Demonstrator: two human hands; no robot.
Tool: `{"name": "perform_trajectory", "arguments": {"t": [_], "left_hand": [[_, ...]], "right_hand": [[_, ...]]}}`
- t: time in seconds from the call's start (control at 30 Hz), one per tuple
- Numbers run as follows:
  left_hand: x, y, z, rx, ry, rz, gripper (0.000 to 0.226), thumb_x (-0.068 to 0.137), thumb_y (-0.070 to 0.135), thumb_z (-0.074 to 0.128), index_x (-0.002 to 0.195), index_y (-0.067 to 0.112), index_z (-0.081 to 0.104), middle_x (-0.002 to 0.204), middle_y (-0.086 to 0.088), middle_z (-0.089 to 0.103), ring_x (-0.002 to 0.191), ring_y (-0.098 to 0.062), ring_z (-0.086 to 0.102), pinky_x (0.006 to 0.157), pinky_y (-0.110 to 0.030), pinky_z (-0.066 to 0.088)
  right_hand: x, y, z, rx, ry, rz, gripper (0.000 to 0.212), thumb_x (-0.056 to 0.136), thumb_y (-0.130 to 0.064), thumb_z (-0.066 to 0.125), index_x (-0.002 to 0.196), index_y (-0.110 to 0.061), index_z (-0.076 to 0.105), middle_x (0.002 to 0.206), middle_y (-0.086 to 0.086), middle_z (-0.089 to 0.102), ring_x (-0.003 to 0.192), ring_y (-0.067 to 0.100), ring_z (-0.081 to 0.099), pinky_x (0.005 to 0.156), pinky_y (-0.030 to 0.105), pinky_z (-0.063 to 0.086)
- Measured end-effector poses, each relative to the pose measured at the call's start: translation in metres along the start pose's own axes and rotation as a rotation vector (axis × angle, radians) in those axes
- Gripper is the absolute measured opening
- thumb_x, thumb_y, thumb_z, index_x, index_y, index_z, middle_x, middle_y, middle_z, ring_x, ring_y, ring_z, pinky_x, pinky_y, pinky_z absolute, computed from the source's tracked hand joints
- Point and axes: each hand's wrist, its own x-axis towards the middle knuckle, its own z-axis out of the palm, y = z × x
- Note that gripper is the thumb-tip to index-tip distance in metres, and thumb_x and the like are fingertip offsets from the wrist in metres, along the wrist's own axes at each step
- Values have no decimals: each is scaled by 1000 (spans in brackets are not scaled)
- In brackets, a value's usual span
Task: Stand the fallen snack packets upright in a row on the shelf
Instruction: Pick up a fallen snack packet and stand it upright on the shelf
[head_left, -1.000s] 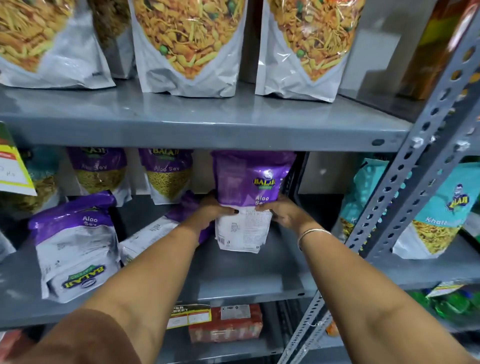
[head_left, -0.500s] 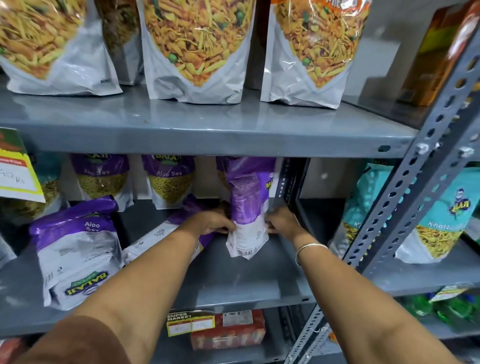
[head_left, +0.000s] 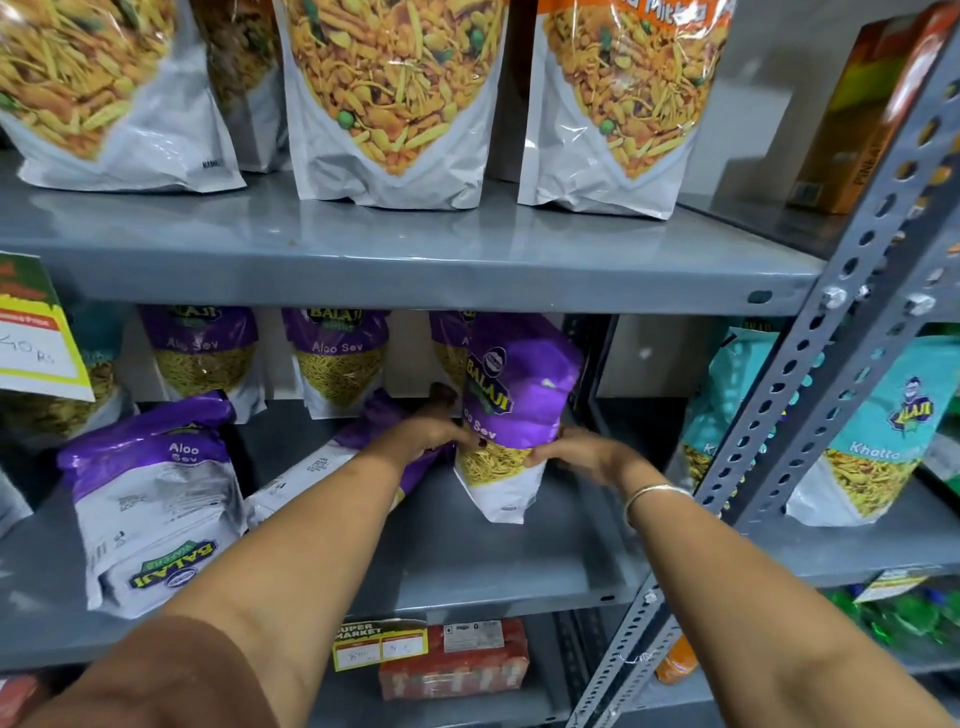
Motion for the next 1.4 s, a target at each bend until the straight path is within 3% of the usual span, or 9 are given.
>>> {"name": "perform_trajectory", "arguments": {"t": [0.1,0.27,0.53,0.6,0.73,0.87,1.2,1.33,1.4], "left_hand": [[-4,3,0,-28,-68,15,110,57,8,82,145,4,16,145,-2,38,131,-17,40,107,-23,32],[-5,3,6,-116,-40,51,78,68,-13,71,136,-2,34,138,-17,48,120,-24,51,98,-25,39],[-14,-1,7,-164,-100,61,60,71,-10,70,127,-4,49,133,-20,54,112,-21,54,95,-27,40],[-16,1,10,-180,-120,48,65,68,1,76,128,0,50,131,-18,56,110,-19,55,95,-27,41],[10,-28,17,-151,-24,63,101,31,42,87,121,8,58,125,-13,64,114,-24,61,104,-43,46],[9,-36,20,-102,13,90,96,29,53,77,115,12,62,118,-10,69,109,-23,64,99,-45,49],[-68,-10,47,-7,107,73,57,64,21,82,117,10,61,121,-12,66,111,-25,61,90,-29,46],[-91,-3,65,-42,121,60,55,67,12,80,117,5,60,117,-9,65,108,-21,61,75,-17,47],[-100,-2,75,-63,131,75,63,61,17,82,118,6,59,118,-8,64,110,-22,61,86,-23,53]], "right_hand": [[3,-2,-22,-99,92,99,46,78,6,60,120,-11,54,100,3,62,98,19,58,88,31,46],[5,-4,-23,-56,284,107,17,83,-6,60,84,-20,49,68,1,55,58,14,51,48,23,46],[-6,-9,-15,39,98,46,58,79,0,67,121,-27,37,110,-6,58,103,15,51,87,30,42],[-7,-10,-7,101,95,-29,55,78,1,69,115,-24,37,108,-4,61,94,12,58,76,16,53],[2,1,8,203,205,-164,89,56,-4,82,132,-11,36,128,17,60,109,28,63,90,39,56],[-3,8,11,219,236,-192,83,68,9,74,137,-6,31,129,19,58,101,24,62,73,19,59],[-73,8,18,173,228,-56,65,78,-3,70,131,-16,34,113,1,57,99,15,55,55,17,42],[-86,21,11,135,219,-80,72,75,0,72,134,-9,31,126,6,56,108,18,54,70,21,50],[-88,27,7,133,211,-86,75,73,2,73,136,-5,31,133,14,55,111,22,56,84,27,48]]}}
